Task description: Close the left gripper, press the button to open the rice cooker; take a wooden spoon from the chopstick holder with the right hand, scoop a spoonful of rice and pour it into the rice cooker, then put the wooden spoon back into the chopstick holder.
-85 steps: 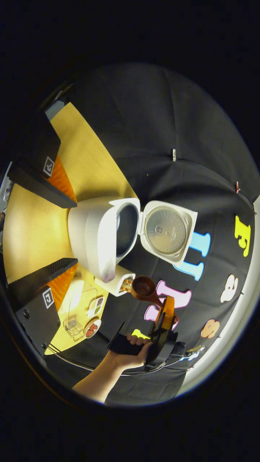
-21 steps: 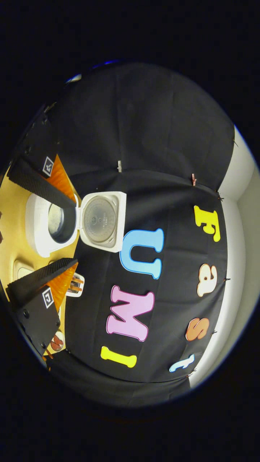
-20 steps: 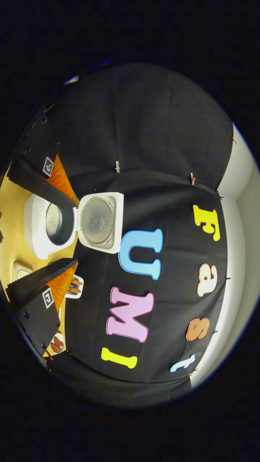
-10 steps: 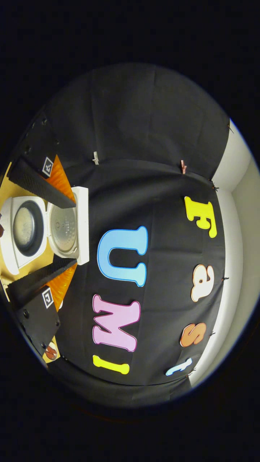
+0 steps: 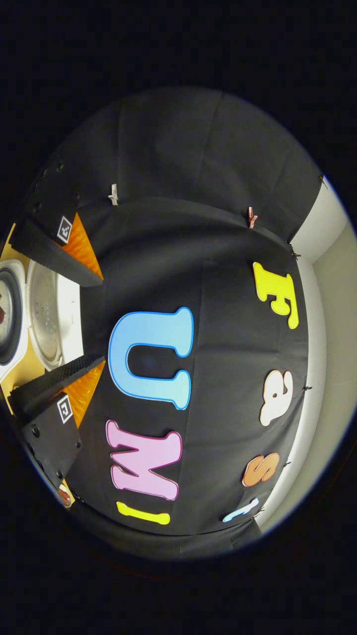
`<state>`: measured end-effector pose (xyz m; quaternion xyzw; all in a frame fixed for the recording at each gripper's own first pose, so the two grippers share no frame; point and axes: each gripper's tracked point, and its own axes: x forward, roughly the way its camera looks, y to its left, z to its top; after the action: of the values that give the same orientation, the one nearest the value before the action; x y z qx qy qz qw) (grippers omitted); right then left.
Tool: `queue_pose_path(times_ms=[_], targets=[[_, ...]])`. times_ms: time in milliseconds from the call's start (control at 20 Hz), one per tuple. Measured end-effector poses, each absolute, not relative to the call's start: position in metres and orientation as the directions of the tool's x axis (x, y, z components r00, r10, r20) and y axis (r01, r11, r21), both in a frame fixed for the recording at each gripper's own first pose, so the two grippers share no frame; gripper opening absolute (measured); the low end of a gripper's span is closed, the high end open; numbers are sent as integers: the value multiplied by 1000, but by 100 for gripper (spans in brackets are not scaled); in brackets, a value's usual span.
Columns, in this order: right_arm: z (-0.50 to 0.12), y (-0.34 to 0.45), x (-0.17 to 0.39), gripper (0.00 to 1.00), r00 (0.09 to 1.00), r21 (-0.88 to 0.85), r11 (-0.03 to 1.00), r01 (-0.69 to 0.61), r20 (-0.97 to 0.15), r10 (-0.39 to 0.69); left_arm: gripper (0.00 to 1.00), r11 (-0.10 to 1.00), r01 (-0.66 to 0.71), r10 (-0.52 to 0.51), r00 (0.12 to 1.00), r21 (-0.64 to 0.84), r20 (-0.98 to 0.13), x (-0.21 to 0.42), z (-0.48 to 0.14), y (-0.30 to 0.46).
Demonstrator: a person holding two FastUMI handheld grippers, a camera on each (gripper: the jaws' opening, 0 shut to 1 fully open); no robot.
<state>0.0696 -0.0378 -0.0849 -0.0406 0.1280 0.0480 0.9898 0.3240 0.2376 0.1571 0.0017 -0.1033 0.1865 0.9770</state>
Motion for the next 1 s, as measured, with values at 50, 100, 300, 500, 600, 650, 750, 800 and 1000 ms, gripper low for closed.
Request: queue_pose_path(times_ms=[50,100,300,500,600,650,750,800,1000], targets=[[-85,-37,66,99,962,-76,992,-102,-260,79,95,930,-366,366,910,-38,198,333,157,245],[-88,-36,63,99,961,-80,992,-98,-266,74,95,928,-370,373,910,-49,183,340,151,254],[-96,-38,57,99,954,-67,995,-76,-296,53,95,925,-378,381,919,-41,106,362,129,267],[-92,-37,61,99,958,-61,996,-69,-283,49,98,909,-413,414,910,48,4,366,107,265],[-90,-34,65,99,961,-55,996,-76,-271,58,98,903,-423,426,904,70,-31,360,105,259],[-91,-33,66,99,961,-53,995,-84,-269,66,98,902,-427,430,901,63,-50,353,103,255],[-94,-28,68,99,959,-58,993,-107,-269,88,99,903,-428,430,897,40,-103,340,96,244],[-95,-28,69,99,959,-62,992,-114,-268,93,99,904,-425,426,895,37,-133,333,91,238],[-92,-12,70,100,957,-36,984,-175,-243,161,99,908,-418,408,880,11,-245,302,68,215]])
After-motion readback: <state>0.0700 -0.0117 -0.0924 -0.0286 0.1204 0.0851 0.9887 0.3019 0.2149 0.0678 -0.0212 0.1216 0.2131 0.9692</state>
